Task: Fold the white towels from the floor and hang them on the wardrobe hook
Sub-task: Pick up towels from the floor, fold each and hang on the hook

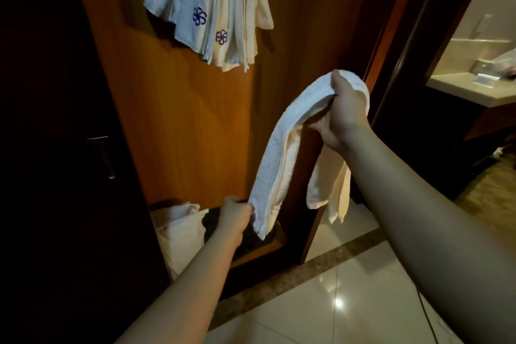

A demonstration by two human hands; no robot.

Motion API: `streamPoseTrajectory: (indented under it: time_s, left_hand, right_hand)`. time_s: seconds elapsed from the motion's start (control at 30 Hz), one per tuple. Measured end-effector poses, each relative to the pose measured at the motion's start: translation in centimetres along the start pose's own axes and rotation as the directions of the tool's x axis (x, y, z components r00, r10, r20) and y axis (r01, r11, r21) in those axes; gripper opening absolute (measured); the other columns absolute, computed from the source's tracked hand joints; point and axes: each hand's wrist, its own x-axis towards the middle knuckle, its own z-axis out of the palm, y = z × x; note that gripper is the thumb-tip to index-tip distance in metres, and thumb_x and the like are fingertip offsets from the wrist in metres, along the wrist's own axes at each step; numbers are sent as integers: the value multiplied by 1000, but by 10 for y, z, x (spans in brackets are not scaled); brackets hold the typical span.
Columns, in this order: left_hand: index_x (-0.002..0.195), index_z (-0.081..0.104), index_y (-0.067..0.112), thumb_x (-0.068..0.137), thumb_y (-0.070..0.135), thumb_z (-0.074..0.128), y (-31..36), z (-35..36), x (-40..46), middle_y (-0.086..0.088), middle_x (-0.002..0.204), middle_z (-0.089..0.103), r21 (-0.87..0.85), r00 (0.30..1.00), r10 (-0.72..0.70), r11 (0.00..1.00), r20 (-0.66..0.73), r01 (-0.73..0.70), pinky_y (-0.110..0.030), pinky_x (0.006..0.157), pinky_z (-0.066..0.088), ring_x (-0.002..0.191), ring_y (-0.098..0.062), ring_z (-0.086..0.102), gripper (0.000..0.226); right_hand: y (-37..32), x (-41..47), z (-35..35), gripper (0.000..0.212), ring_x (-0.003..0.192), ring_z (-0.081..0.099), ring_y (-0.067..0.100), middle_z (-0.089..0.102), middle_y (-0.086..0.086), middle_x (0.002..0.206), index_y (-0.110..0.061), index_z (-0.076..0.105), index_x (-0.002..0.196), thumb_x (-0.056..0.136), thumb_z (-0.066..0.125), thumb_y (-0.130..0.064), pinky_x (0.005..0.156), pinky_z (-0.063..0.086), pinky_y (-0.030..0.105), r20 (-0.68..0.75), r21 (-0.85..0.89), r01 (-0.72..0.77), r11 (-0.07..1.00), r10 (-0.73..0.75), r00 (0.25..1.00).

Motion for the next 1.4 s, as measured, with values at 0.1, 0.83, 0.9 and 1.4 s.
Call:
streamPoseTrajectory:
  time_s: [0.1, 0.83, 0.9, 1.4]
  left_hand:
    - [120, 57, 19, 102, 29, 50, 31, 1, -39, 4, 87, 61, -244, 932, 348, 899, -101, -362, -23, 57, 47, 69, -8, 60, 22]
    - [97, 64, 30, 74, 94, 9, 213, -4, -84, 8, 85, 72, -292, 706, 668, 644, -235, -707, -27, 81, 53, 98, -11, 68, 88]
    - [101, 64, 33, 91, 77, 33, 235, -15, -83, 11, 95, 71, -619, 801, 564, 561, -201, -550, -31, 87, 45, 106, -12, 64, 55]
    - [115, 66, 36, 98, 67, 35, 331, -78, -35, 7, 106, 72, -166, 649, 720, 628, -246, -760, -30, 82, 53, 101, -10, 66, 48]
  right_hand:
    - [-8, 0, 20, 37, 113, 63, 33, 62, 15, 124, -11, 56, 115, 98, 59, -44, 98, 50, 64, -7, -113, 63, 992, -64, 998]
    - [-64, 3, 70, 83, 118, 54, 23, 54, 3, 134, -15, 49, 139, 81, 51, -74, 106, 44, 45, 40, -501, 249, 829, -265, 963]
    - [-64, 11, 63, 65, 104, 56, 18, 58, 0, 120, -22, 54, 124, 87, 49, -75, 96, 46, 38, 52, -602, 268, 752, -298, 953]
    - [-110, 105, 85, 41, 78, 50, 3, 53, -12, 87, -30, 55, 101, 96, 42, -69, 61, 34, 22, 235, -601, 431, 673, -366, 900]
